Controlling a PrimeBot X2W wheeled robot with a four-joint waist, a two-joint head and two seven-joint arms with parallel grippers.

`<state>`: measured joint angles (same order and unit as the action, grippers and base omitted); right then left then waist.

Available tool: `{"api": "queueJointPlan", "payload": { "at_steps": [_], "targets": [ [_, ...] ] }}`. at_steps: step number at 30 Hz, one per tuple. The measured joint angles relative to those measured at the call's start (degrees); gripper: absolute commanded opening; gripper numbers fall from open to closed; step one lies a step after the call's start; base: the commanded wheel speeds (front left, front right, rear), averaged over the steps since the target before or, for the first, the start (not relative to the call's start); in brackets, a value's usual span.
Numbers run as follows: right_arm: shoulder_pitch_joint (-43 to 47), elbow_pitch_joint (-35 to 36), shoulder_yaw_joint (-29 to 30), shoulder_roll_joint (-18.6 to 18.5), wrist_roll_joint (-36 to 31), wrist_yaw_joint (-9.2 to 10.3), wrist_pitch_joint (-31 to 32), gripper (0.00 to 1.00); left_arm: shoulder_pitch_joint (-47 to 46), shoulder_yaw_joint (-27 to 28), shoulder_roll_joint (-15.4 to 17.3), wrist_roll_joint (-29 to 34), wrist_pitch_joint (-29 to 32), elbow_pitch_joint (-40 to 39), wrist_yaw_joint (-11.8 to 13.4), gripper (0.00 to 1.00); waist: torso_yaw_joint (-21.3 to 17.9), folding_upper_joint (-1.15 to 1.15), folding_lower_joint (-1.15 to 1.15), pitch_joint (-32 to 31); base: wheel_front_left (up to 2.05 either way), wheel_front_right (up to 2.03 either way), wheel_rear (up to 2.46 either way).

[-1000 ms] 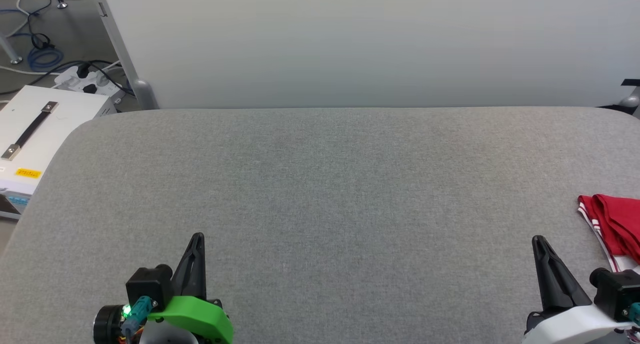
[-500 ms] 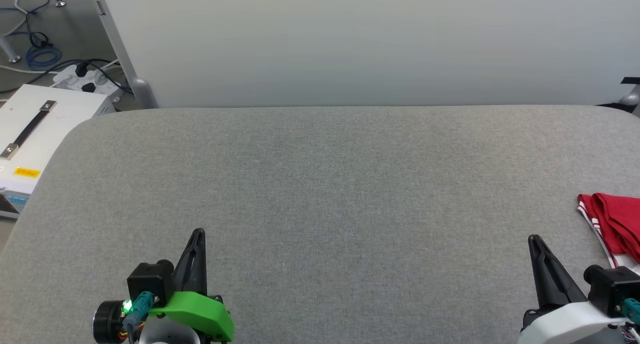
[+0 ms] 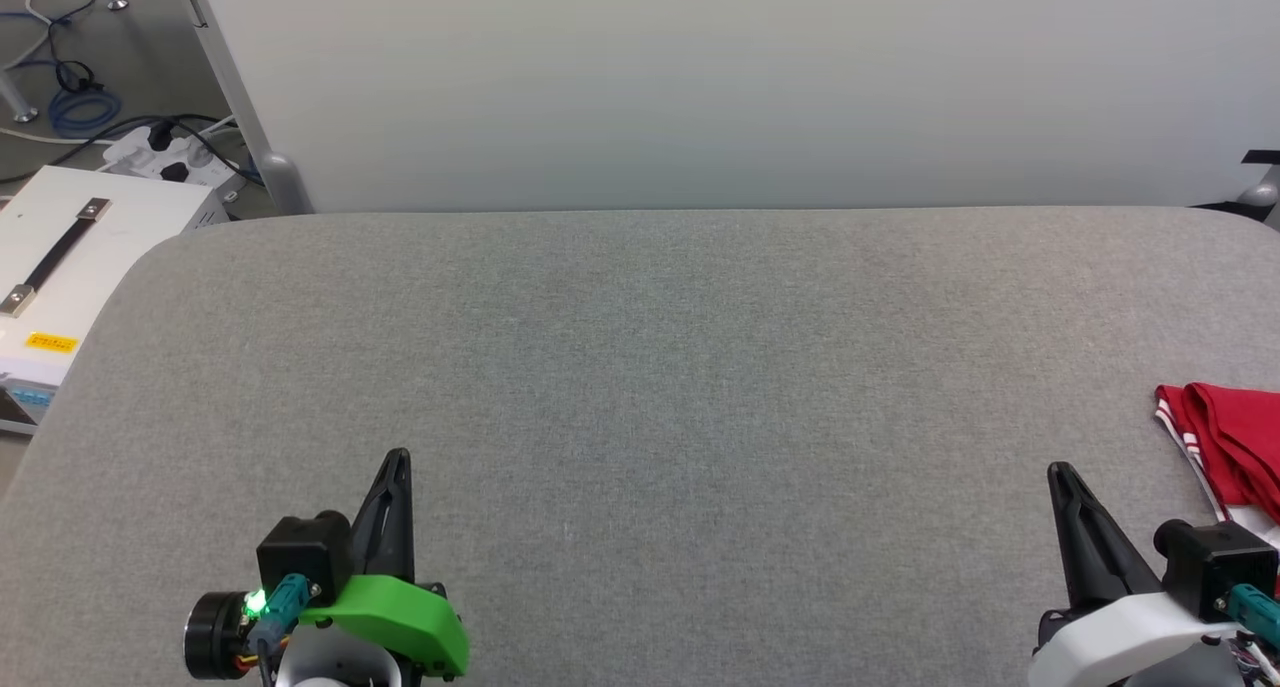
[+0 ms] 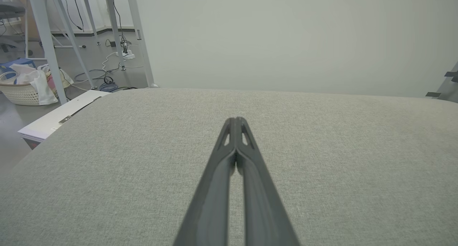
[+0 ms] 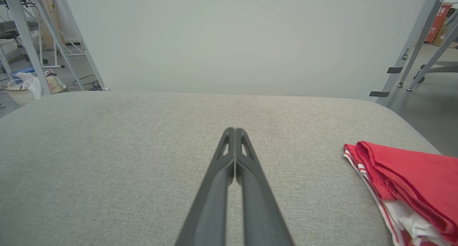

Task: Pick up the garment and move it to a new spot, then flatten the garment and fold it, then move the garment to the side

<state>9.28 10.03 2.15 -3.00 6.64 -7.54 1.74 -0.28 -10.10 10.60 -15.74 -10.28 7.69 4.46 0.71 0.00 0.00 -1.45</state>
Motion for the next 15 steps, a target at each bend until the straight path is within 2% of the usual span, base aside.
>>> {"api": "queueJointPlan", "payload": {
  "at_steps": [15],
  "targets": [
    [-1.31, -1.65, -0.33, 0.01, -0.99, 0.01, -0.32, 0.0, 0.0, 1.58, -1.38, 2.68, 1.76, -1.18, -0.69, 0.0, -0.12, 0.0, 0.0, 0.24, 0.0, 0.0, 0.0]
  ]
}}
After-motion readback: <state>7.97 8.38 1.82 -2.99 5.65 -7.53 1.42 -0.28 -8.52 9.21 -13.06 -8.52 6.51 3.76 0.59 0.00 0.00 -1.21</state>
